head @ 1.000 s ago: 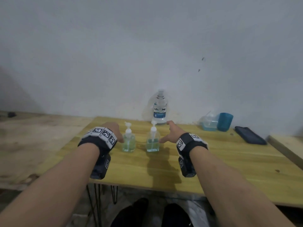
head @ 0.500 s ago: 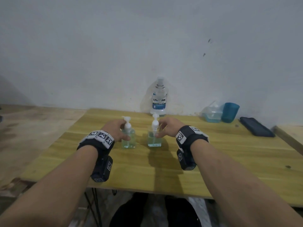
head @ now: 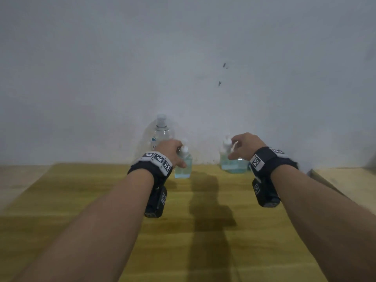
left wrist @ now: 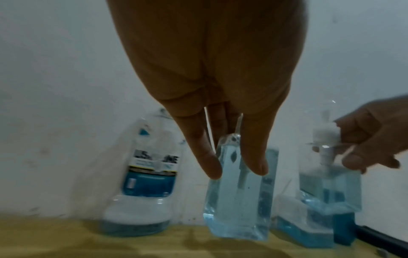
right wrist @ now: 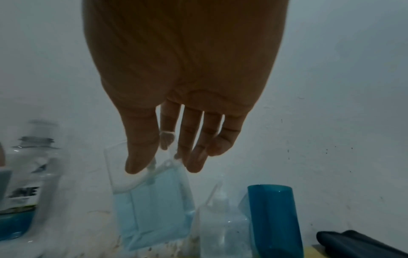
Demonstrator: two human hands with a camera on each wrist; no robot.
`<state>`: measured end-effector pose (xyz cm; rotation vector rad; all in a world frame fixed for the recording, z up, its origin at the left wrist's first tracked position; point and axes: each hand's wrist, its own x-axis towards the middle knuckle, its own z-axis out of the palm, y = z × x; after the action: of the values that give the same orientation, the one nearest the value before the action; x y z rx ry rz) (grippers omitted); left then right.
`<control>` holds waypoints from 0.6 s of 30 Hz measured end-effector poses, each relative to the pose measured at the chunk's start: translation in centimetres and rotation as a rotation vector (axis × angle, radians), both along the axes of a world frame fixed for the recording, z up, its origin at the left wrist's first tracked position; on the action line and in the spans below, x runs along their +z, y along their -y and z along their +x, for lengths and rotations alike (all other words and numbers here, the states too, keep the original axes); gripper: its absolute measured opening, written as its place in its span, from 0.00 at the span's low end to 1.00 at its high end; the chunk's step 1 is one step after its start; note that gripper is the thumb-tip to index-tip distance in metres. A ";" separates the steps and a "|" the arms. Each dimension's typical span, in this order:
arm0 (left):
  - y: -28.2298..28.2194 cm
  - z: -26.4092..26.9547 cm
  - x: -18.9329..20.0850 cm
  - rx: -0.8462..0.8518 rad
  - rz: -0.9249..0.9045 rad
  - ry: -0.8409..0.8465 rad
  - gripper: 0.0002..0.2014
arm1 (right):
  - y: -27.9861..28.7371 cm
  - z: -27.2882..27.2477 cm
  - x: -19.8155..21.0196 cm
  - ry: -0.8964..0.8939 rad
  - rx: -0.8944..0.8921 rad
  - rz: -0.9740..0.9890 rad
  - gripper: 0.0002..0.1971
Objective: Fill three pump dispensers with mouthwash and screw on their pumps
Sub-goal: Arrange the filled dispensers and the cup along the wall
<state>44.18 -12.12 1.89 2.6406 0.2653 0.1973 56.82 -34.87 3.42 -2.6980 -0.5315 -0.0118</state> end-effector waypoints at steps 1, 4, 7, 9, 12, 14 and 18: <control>0.5 1.5 -0.2 -0.019 0.025 -0.011 0.21 | 0.1 1.0 0.0 -0.004 0.002 -0.006 0.22; 1.6 5.3 -0.9 -0.046 0.064 -0.026 0.22 | 0.0 3.5 -0.5 -0.015 0.029 0.000 0.22; 2.1 8.5 -2.1 -0.039 0.071 -0.018 0.23 | -0.8 5.3 -1.4 -0.045 0.055 0.019 0.24; 2.1 10.4 -3.1 -0.025 0.056 -0.011 0.22 | -1.5 6.4 -2.1 -0.049 0.070 0.000 0.25; 2.2 12.3 -4.4 -0.016 0.052 -0.017 0.21 | -2.5 7.5 -3.3 -0.042 0.074 -0.050 0.25; 2.3 13.3 -5.3 -0.018 0.050 -0.011 0.21 | -2.9 8.1 -4.1 -0.033 0.056 -0.095 0.22; 2.6 14.4 -6.3 -0.004 0.038 0.000 0.22 | -3.0 9.0 -4.9 -0.033 0.022 -0.169 0.18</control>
<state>58.60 -14.76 -4.45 2.6784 0.2594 0.2027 65.78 -31.83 -1.49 -2.8506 -0.5763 0.0873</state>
